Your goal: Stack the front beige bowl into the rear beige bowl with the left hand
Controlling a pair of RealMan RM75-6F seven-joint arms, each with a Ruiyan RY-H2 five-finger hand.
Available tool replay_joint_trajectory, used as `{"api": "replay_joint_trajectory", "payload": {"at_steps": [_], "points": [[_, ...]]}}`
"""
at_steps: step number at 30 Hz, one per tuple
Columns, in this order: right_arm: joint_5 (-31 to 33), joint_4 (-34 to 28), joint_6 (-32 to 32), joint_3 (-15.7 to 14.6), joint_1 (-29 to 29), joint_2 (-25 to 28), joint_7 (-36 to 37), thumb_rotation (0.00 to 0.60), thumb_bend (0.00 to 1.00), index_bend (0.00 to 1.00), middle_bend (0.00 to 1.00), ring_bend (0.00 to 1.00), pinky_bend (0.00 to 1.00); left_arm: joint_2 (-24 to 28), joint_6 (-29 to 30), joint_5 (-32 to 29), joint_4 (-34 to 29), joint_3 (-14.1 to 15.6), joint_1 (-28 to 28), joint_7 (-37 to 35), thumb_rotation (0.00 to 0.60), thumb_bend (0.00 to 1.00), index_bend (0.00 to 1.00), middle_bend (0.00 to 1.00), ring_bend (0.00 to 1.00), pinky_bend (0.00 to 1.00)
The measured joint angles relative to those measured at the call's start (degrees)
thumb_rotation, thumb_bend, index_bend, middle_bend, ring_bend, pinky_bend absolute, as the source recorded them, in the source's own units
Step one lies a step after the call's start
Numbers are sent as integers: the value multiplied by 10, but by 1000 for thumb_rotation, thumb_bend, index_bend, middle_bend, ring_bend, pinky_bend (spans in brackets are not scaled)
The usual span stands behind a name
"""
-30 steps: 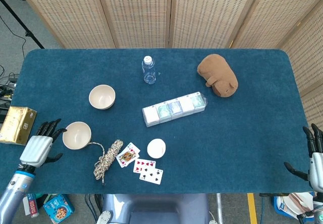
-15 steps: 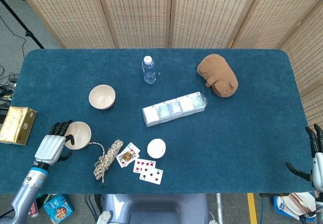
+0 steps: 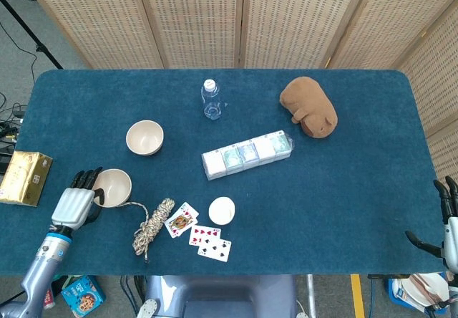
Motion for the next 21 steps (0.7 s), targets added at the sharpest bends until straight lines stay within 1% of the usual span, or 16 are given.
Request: {"api": "replay_joint_trajectory", "payload": {"at_steps": [5, 13, 19, 21], "points": [[0, 0, -1, 0, 0, 1, 2, 600, 0, 0, 0, 0, 0, 2, 5, 1, -3, 0, 1, -1, 600, 482, 661, 0, 0, 0], [0, -1, -3, -1, 0, 1, 4, 600, 0, 0, 0, 0, 0, 26, 48, 22, -32, -8, 8, -15, 600, 486, 673, 0, 0, 0], [3, 0, -5, -1, 0, 2, 6, 600, 0, 0, 0, 0, 0, 57, 59, 22, -62, -37, 0, -36, 600, 484, 681, 0, 0, 0], [4, 1, -8, -1, 1, 1, 6, 600, 0, 0, 0, 0, 0, 64, 60, 17, -68, -54, -9, -45, 600, 482, 682, 0, 0, 0]]}}
